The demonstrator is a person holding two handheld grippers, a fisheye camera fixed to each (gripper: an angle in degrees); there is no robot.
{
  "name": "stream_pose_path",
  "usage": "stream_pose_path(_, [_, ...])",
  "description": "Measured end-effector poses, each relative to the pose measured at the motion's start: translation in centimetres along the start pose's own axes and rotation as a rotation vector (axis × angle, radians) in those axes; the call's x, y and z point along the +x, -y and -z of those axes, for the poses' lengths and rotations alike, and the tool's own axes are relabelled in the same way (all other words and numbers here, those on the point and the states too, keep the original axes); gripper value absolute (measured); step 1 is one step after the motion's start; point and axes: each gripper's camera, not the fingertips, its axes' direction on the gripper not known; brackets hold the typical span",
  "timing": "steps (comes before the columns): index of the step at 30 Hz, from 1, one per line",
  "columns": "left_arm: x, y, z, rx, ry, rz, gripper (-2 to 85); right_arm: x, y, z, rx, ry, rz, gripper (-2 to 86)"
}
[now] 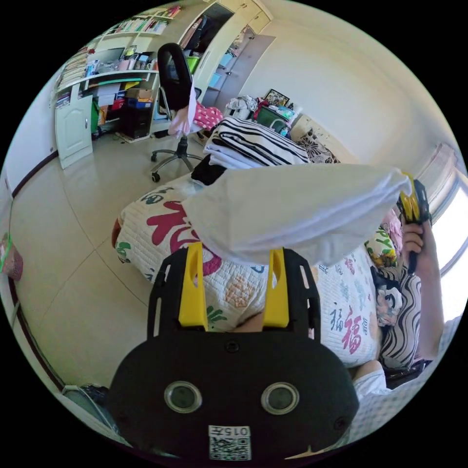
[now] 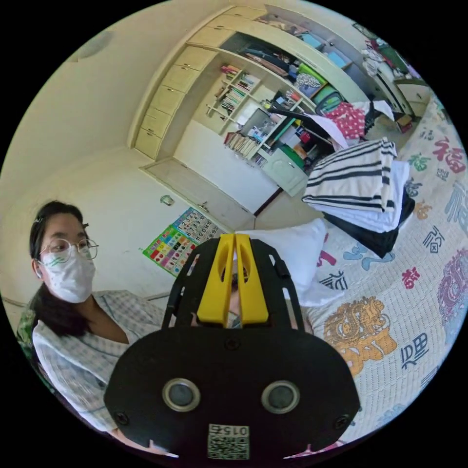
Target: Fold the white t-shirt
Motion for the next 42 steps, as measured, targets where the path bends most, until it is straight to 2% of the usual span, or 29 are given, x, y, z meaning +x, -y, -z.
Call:
stream_pose_path(3, [2.3, -2.2, -0.5, 0.021, -0.023, -0.022, 14.2, -7.1, -1.3, 3.9, 0.032, 0.011, 0.094, -0.5])
stream_pose_path(4, [3.4, -3.2, -0.9, 0.011, -0.060, -0.033, 8.3, -9.8, -2.2, 5.5, 0.054, 0.013, 0.123, -0.5])
stream_pose_path(5, [4.5, -4.4, -0.8, 0.026, -0.140, -0.056, 3.9, -11.1, -2.7, 6.4, 0.068, 0.013, 0.133, -0.5])
stream_pose_path(7, [6.7, -6.3, -0.3, 0.093, -0.309, -0.134, 0.7, -16.0, -4.9, 10.2, 0.120, 0.002, 0.161, -0.5])
stream_pose_path(9, [9.3, -7.9, -0.1, 0.128, -0.419, -0.217, 0.3, -19.5, -6.9, 13.1, 0.162, -0.039, 0.179, -0.5])
stream_pose_path(12, [14.9, -10.4, -1.8, 0.037, -0.558, -0.387, 1.9, -24.9, -10.2, 17.5, 0.216, -0.086, 0.187, -0.5])
stream_pose_path(14, [19.9, -13.7, -3.6, -0.051, -0.725, -0.522, 10.1, -28.1, -12.3, 19.6, 0.249, -0.114, 0.201, -0.5])
stream_pose_path(16, [23.4, -16.9, -4.6, -0.083, -0.789, -0.607, 11.4, -32.0, -14.9, 22.0, 0.298, -0.152, 0.210, -0.5])
stream_pose_path(18, [26.3, -19.9, -5.8, -0.090, -0.826, -0.646, 10.3, -34.5, -16.6, 23.5, 0.333, -0.165, 0.222, -0.4])
stream_pose_path(20, [29.4, -23.1, -7.9, -0.122, -0.887, -0.672, 3.5, -36.8, -18.1, 24.7, 0.360, -0.163, 0.237, -0.4])
stream_pose_path(24, [31.3, -26.2, -10.2, -0.151, -0.904, -0.679, -0.4, -40.9, -20.5, 27.0, 0.412, -0.196, 0.210, -0.4])
stream_pose_path(27, [31.6, -28.1, -11.0, -0.142, -0.817, -0.744, -0.8, -43.6, -21.9, 28.8, 0.462, -0.222, 0.197, -0.4])
stream_pose_path(35, [27.8, -27.5, -13.5, -0.025, -0.675, -0.692, -0.7, -51.1, -23.1, 32.7, 0.622, -0.317, 0.235, -0.4])
stream_pose_path(38, [27.4, -27.4, -14.9, -0.054, -0.733, -0.736, 0.1, -53.6, -22.3, 33.8, 0.655, -0.348, 0.263, -0.3])
stream_pose_path(42, [27.6, -31.0, -18.3, -0.059, -0.619, -0.793, 4.6, -53.8, -20.4, 35.5, 0.696, -0.587, 0.118, 0.3])
